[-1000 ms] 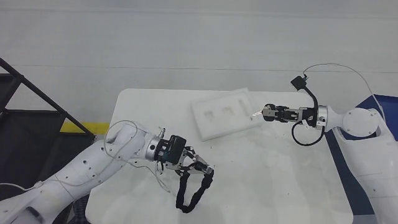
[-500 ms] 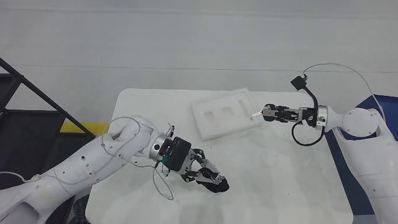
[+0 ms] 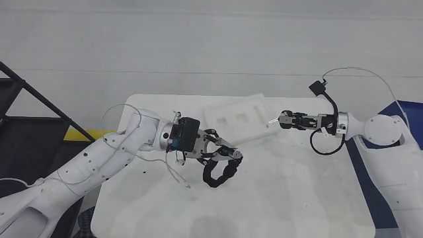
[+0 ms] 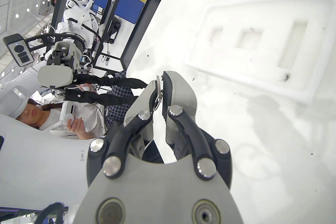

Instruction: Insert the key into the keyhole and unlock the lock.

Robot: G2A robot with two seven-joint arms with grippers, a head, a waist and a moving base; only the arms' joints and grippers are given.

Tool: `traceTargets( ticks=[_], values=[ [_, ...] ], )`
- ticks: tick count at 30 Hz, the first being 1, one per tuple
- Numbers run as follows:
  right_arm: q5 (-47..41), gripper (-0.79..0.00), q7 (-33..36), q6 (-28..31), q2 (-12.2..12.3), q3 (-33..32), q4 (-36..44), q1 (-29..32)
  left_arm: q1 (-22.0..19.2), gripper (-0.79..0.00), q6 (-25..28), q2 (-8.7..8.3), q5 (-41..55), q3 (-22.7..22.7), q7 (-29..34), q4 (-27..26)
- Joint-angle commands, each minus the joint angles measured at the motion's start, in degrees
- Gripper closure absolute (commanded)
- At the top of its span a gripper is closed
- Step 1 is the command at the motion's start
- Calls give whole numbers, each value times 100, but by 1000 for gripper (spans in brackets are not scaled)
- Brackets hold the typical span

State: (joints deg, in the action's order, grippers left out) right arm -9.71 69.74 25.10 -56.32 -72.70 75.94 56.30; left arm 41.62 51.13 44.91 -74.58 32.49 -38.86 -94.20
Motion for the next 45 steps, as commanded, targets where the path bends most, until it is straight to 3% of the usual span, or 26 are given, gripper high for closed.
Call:
traceTargets(
  ticks=[1, 8, 15, 23, 30, 45],
  values=[
    [0, 0, 0, 0, 0, 0, 0, 0, -15, 0, -178, 62, 293, 36, 344, 32],
    [0, 0, 0, 0, 0, 0, 0, 0, 12, 0, -486, 247, 1013, 72, 1123, 244],
    [-81, 0, -130, -302, 67, -232, 276, 271, 12, 0, -486, 247, 1013, 72, 1123, 244],
    [-747, 0, 425, -1260, 313, -1291, 1786, 1441, 12, 0, -486, 247, 1013, 72, 1123, 244],
    [-718, 0, -78, -1392, 389, -1935, 2874, 2381, 12, 0, -486, 247, 1013, 72, 1123, 244],
    [-737, 0, -293, -1452, 384, -1921, 2951, 2484, 85, 0, -586, 262, 1057, 92, 1198, 229]
  ],
)
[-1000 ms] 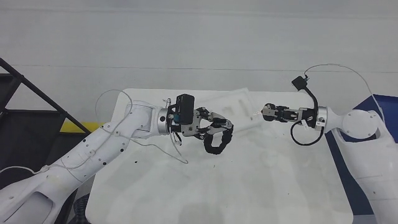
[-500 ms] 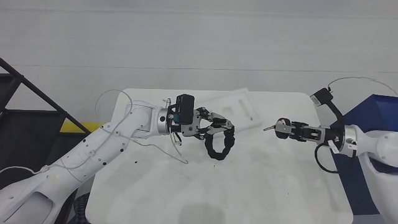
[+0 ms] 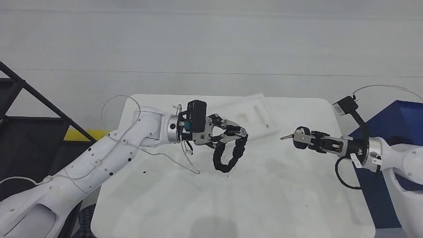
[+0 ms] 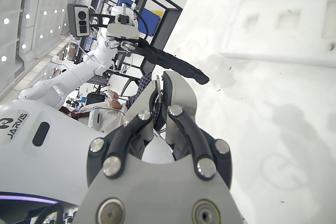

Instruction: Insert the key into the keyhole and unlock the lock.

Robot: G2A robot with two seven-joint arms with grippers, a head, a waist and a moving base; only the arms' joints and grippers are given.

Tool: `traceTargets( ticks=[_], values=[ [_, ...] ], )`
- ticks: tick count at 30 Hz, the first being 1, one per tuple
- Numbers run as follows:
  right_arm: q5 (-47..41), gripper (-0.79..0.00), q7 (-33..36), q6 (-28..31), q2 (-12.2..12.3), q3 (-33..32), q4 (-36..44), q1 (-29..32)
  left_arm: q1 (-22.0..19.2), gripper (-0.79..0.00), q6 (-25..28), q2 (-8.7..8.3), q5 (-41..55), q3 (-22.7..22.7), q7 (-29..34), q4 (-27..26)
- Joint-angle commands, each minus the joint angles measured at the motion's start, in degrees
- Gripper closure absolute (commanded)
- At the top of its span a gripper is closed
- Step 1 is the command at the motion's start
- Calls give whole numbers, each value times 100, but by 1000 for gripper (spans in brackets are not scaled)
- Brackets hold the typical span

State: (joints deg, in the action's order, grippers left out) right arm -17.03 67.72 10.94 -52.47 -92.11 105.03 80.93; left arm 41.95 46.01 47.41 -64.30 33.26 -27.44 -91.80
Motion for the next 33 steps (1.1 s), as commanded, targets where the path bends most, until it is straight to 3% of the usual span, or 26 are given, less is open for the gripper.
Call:
traceTargets(
  ticks=[1, 6, 12, 21, 28, 33],
  values=[
    [38, 0, -99, -59, 2, 18, 85, 27, 66, 0, -100, 22, 42, 28, 69, -9],
    [715, 0, -453, -584, 31, -30, 798, 168, -2, 0, -143, 242, -142, -119, -215, 208],
    [1695, 0, -1043, -1431, 65, -269, 1908, 630, -338, 0, -445, 772, -699, -616, -797, 922],
    [2176, 0, -1131, -1932, 89, -333, 2792, 989, -634, 0, -945, 1411, -1503, -1070, -1716, 1872],
    [2592, 0, -1450, -2151, 83, -91, 2939, 1001, -749, 0, -1145, 1783, -1686, -1192, -2057, 2417],
    [2592, 0, -1450, -2151, 83, -91, 2939, 1001, -746, 0, -1247, 1813, -1704, -1183, -2128, 2448]
  ],
)
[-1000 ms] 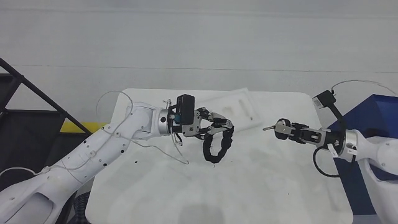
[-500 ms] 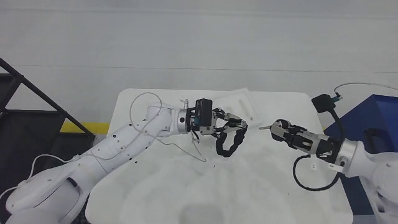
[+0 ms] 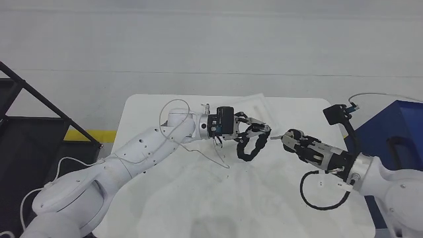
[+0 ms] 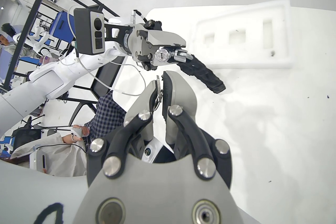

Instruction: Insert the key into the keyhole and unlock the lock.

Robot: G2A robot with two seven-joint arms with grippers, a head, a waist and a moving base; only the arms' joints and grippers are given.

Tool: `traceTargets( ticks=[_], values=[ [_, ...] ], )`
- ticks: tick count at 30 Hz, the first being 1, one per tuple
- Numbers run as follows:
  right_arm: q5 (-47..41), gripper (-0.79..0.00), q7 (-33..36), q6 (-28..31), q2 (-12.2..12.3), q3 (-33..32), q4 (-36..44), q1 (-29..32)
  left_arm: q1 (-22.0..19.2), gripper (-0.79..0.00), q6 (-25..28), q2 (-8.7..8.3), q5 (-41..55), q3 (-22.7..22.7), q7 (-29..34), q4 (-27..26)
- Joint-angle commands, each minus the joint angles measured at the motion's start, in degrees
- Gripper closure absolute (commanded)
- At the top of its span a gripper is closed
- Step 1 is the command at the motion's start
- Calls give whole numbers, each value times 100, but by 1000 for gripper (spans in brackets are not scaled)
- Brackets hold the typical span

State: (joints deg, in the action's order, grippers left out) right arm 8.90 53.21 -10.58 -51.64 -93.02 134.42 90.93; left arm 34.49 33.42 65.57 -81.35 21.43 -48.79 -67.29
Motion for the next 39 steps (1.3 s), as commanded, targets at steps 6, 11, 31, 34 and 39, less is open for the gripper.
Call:
traceTargets(
  ticks=[6, 11, 31, 34, 39],
  values=[
    [67, 0, -162, 13, -7, 12, -11, 33, 0, 0, 12, -3, 1, 0, 7, -3],
    [532, 0, -442, 144, -9, 150, 23, 44, 200, 0, 5, -12, 97, 147, 276, -122],
    [1437, 0, -872, -291, -68, 792, 23, -184, 447, 0, 53, 173, -186, 491, 456, -12],
    [1450, 0, -801, -287, -69, 791, 23, -184, 477, 0, 52, 202, -223, 536, 404, 62],
    [1506, 0, -730, -328, -77, 835, 23, -229, 515, 0, 48, 252, -287, 607, 340, 138]
  ],
)
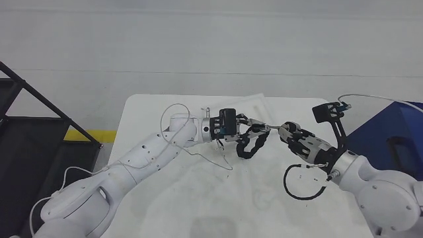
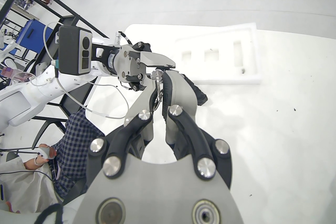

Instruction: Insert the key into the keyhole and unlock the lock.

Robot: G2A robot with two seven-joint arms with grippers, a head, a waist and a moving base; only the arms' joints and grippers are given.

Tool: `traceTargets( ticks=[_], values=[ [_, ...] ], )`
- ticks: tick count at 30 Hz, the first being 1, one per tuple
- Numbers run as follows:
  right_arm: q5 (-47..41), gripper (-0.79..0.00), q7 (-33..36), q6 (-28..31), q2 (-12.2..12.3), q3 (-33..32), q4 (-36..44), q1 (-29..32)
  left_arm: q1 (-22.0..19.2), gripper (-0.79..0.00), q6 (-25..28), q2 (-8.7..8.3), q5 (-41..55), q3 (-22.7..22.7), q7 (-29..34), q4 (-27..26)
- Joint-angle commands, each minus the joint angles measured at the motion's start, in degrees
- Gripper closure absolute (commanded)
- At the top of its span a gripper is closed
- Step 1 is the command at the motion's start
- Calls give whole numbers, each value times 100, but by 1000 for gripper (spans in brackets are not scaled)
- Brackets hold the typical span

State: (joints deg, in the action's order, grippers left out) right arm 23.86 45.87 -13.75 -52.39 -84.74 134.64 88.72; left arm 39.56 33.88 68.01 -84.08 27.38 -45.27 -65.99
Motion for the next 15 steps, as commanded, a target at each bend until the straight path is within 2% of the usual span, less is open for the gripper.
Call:
traceTargets(
  ticks=[1, 15],
  values=[
    [20, 0, 15, -19, -3, 17, 0, -15, 14, 0, 4, 17, -29, 26, -21, 20],
    [95, 0, 137, -125, -28, 114, 0, -71, 99, 0, 48, 105, -291, 215, -31, 78]
  ],
)
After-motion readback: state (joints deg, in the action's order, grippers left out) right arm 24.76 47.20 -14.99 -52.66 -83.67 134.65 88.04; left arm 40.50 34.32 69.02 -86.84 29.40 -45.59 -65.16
